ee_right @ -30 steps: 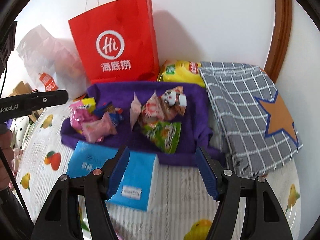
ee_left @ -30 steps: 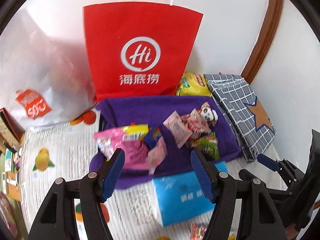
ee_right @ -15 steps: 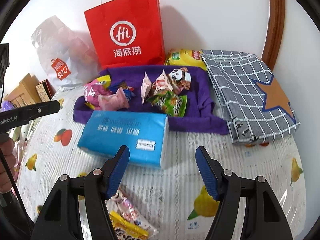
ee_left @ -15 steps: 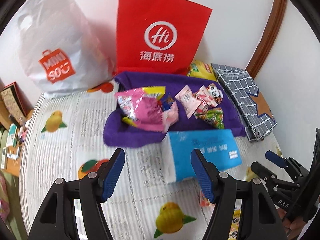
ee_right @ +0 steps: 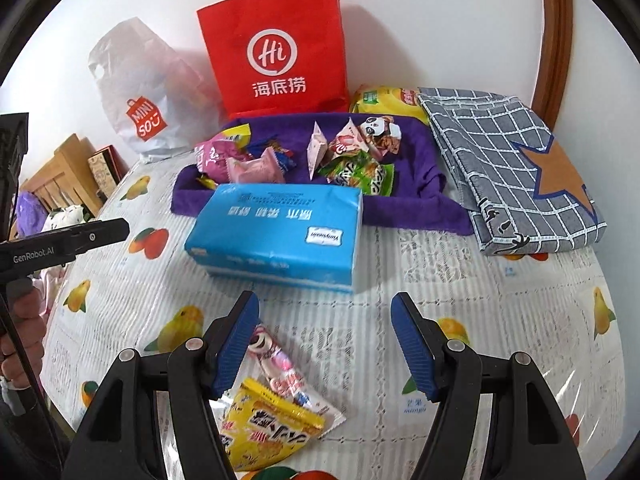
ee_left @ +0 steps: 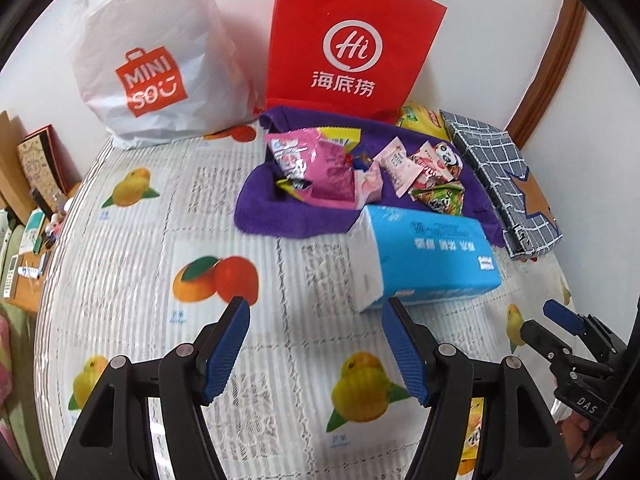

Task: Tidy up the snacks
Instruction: 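Move both open tools back toward the packets beside the tissue box, then grasp the pink Lotso bear packet with the right tool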

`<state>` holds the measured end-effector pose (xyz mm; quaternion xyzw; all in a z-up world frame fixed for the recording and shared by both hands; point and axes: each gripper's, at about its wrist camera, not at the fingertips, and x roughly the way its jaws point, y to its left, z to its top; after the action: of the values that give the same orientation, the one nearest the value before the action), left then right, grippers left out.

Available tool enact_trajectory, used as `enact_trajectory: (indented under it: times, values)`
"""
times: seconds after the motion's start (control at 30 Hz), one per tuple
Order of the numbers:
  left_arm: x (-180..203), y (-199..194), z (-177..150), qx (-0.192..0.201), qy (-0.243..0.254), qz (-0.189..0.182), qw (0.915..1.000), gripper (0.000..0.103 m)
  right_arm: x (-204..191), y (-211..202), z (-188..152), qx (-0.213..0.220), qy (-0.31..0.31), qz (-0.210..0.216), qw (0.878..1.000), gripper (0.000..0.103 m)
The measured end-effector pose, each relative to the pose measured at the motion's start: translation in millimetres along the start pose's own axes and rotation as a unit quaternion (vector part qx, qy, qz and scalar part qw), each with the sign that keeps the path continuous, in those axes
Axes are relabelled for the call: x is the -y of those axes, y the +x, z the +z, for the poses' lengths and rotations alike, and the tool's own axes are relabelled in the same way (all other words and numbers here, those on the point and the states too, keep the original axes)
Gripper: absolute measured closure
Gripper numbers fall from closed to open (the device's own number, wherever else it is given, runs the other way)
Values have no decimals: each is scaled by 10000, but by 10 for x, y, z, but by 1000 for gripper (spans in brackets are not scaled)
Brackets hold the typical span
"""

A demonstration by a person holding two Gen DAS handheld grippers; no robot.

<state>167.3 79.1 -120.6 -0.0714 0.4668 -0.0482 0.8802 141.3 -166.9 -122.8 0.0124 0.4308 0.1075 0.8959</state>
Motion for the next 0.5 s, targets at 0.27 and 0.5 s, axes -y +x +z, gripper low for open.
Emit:
enact_trajectory:
  times: [0.27,0.5]
  values:
    - [-110,39,-148,-99,-205,45,9997,37,-87,0,-189,-144,-81,272,9995,35]
    - [-96,68,-262,-187,-188,96,9996,37,-285,268,-245,-483,-656,642,9946,36]
